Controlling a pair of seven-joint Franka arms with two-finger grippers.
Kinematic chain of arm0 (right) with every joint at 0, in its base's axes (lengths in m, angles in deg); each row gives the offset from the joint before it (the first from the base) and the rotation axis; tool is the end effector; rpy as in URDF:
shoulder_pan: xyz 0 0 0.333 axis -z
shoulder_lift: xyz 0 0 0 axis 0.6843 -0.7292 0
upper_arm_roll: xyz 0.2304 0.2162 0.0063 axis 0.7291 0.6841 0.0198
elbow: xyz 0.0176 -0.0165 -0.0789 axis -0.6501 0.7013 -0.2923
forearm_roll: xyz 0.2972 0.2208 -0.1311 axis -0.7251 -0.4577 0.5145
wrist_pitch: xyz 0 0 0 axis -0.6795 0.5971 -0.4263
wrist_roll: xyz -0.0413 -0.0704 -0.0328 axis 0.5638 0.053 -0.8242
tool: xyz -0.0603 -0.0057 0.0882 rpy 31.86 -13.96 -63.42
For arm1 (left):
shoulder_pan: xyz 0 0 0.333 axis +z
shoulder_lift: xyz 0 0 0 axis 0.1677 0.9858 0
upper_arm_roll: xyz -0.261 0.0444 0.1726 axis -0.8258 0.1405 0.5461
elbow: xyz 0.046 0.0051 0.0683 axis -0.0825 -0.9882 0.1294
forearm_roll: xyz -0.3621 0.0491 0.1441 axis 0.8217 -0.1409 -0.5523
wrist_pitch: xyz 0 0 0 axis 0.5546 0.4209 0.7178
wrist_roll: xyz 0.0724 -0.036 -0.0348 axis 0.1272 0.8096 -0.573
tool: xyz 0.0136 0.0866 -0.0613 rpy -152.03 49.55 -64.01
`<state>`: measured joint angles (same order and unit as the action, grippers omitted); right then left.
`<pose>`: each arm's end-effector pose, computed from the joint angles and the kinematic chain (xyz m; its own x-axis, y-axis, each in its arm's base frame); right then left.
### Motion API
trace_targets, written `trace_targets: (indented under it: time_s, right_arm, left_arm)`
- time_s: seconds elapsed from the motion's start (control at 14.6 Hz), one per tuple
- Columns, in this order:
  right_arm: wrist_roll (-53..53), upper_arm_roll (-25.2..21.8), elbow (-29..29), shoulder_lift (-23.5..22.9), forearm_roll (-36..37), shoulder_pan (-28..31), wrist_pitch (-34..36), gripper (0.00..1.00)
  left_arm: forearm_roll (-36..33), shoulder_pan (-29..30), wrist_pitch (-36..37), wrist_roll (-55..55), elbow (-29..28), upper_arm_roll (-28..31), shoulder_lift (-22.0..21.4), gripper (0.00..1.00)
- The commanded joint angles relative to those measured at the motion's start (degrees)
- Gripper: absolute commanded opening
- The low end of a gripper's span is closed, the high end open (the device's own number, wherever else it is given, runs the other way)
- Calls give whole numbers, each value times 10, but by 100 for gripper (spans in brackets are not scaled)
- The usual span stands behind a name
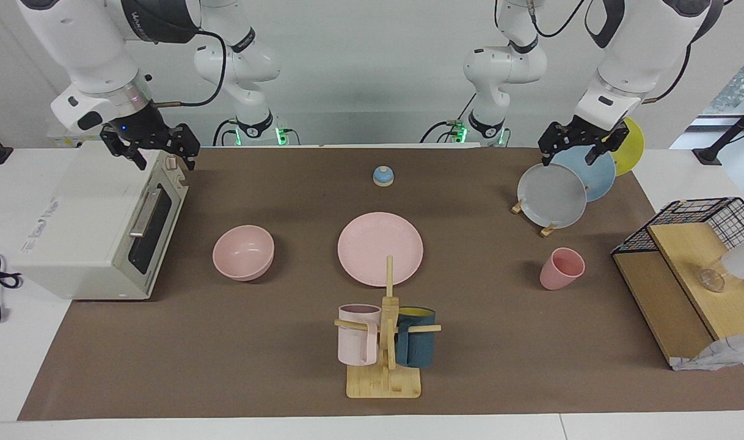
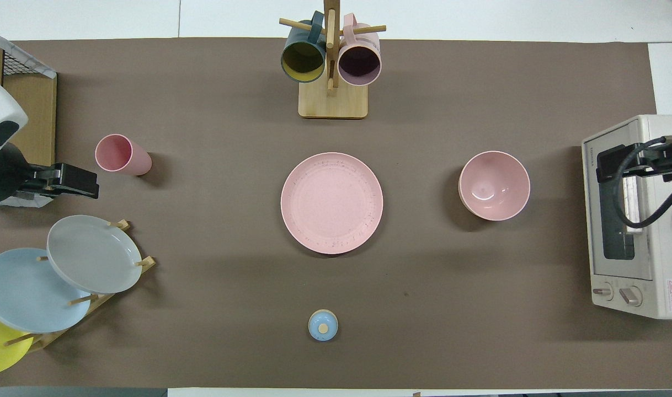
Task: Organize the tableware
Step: 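Reach the right gripper toward the pink bowl beside the toaster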
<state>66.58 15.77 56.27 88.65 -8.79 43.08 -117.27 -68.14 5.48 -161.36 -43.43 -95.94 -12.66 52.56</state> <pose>0.5483 -0.0129 0.6169 0.9975 -0.0171 -0.0690 -0.0159 -0.9997 0.0188 0.5225 -0.0747 0.6121 0.9966 -0.0669 -0.0488 -0.0672 -0.9977 -0.0045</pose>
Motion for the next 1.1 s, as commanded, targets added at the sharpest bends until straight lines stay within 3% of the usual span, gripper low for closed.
trace_targets:
  time_s: [0.0,0.21,0.48,0.75,1.03]
  right_arm:
    - [18,4,12,8,-11,6,-9,100]
    - [13,8,20,10,-11,1,-24,100]
    - [8,10,76,14,-12,-38,-117,100]
    - [-80,11,134,-50,-14,-99,-263,100]
    - [-94,11,233,-69,-15,-139,-425,100]
  left_arm:
    - [-6,0,-1,-3,-15,3,-16,100]
    - [-6,0,-1,-3,-15,3,-16,100]
    - [-6,0,-1,-3,-15,4,-15,100]
    - [-6,0,-1,-3,-15,4,-15,100]
    - [-6,0,-1,-3,-15,3,-16,100]
